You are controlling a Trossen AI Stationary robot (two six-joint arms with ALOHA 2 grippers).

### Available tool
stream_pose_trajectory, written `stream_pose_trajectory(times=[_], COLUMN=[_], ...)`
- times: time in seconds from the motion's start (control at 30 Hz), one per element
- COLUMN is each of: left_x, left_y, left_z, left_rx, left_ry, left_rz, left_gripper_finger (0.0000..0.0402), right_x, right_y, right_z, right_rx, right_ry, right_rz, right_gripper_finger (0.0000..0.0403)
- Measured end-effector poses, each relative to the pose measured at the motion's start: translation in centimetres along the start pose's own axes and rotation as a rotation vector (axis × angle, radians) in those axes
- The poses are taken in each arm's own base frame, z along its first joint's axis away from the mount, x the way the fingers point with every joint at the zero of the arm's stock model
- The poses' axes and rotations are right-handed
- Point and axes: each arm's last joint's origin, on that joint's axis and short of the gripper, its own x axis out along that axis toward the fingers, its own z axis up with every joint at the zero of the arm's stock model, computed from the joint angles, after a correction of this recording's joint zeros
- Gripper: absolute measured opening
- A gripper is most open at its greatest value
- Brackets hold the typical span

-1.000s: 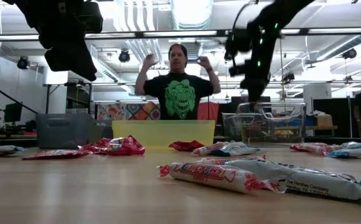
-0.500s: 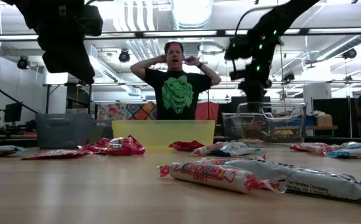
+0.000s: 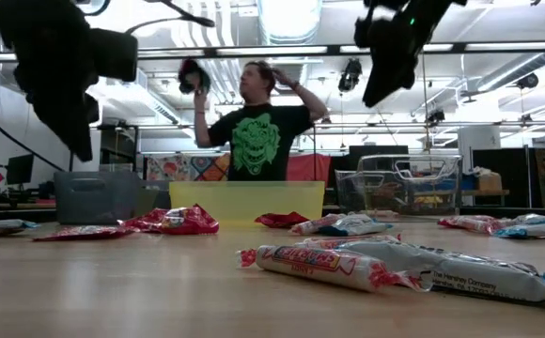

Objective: Sort candy
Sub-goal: Put the red candy into the black bin

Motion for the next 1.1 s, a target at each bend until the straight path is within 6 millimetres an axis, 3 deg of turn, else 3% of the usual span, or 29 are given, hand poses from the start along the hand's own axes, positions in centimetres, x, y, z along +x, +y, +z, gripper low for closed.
stream_pose_trajectory(times=[0.17,0.4,0.9,1.1], left_x=[1.6,4.1,8.1,8.9], left_y=[-0.4,-0.8,-0.4,-0.3], left_z=[-0.2,-0.2,-0.6,-0.8], left_rx=[0.17,0.266,0.327,0.34], left_ry=[0.03,0.091,0.153,0.166], left_rz=[0.054,0.106,0.283,0.311], left_gripper_finger=[0.0175,0.0177,0.0174,0.0136], right_x=[-0.3,0.3,1.0,1.0], right_y=[2.7,5.2,5.7,5.8], right_z=[-0.8,-1.9,-2.8,-2.8], right_rx=[-0.03,-0.092,-0.071,-0.074], right_ry=[0.002,0.04,0.062,0.061], right_rz=[0.062,0.116,0.122,0.125], right_gripper_finger=[0.013,0.013,0.013,0.013])
